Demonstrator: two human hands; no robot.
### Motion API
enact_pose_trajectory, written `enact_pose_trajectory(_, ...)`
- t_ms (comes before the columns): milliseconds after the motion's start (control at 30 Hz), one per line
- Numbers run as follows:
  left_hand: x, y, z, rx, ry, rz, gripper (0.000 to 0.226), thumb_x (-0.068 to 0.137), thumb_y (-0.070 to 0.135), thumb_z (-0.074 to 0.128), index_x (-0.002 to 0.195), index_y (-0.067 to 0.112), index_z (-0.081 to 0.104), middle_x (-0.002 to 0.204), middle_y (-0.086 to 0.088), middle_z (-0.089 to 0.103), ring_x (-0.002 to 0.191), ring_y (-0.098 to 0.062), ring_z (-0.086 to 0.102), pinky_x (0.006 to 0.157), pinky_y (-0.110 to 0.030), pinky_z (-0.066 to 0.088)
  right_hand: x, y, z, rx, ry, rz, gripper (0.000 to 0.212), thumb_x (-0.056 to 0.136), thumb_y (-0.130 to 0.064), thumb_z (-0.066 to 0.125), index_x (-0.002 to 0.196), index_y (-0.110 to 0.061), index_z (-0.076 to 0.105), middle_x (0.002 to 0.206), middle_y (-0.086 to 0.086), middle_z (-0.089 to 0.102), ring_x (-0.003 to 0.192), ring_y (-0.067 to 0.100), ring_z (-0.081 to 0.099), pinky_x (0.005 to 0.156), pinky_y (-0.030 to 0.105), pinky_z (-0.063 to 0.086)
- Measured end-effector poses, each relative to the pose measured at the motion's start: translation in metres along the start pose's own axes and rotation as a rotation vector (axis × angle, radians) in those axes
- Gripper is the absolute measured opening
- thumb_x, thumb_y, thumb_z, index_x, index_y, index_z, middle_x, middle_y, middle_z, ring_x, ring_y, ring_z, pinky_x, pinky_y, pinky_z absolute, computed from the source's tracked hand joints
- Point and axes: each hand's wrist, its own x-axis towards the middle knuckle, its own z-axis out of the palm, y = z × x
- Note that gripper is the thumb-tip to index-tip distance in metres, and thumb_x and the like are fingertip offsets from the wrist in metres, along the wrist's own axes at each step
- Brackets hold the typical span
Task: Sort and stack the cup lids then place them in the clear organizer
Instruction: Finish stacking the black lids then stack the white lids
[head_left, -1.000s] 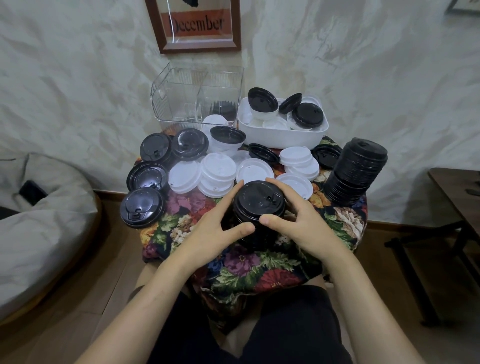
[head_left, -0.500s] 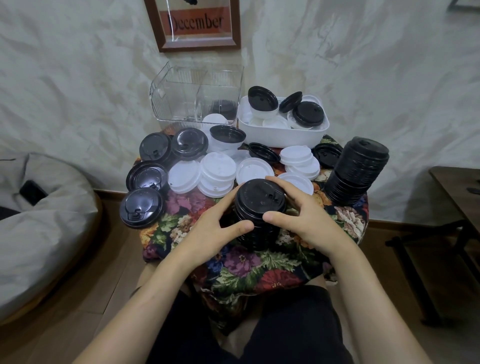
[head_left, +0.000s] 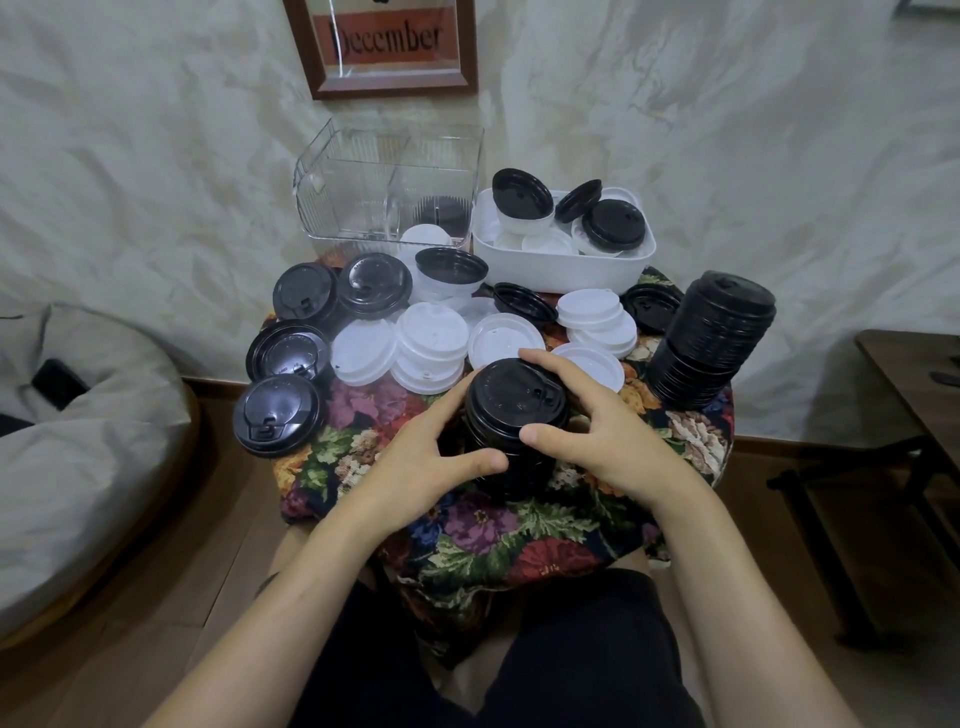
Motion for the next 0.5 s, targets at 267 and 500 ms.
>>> enact_pose_trajectory(267, 0.0007, -0.0013, 0.0067, 0.041, 0.088, 0.027, 0.079, 0.084, 0.027, 0.086, 0.15, 0.044, 0.046, 0.142, 0.026, 0.059, 0.136, 0.004, 0.051, 0.113, -0.031, 0.038, -0.0003, -0.0019, 0.0024, -0.033, 0.045, 0.015, 0.071, 0.087, -0.026, 0.084, 0.149, -0.037, 0.049, 0.125, -0.034, 0.063, 0.122, -0.006, 0.059, 0.11, 0.027, 0.047)
enact_pose_trajectory(500, 0.0001, -0.0008, 0.0059, 0.07, 0.086, 0.029, 0.081, 0.084, 0.037, 0.086, 0.152, 0.046, 0.043, 0.144, 0.027, 0.057, 0.138, 0.004, 0.048, 0.118, -0.037, 0.037, -0.0014, -0.0039, 0.0019, -0.058, 0.058, 0.018, 0.072, 0.082, -0.034, 0.087, 0.144, -0.04, 0.051, 0.119, -0.038, 0.062, 0.117, -0.013, 0.058, 0.096, 0.006, 0.043)
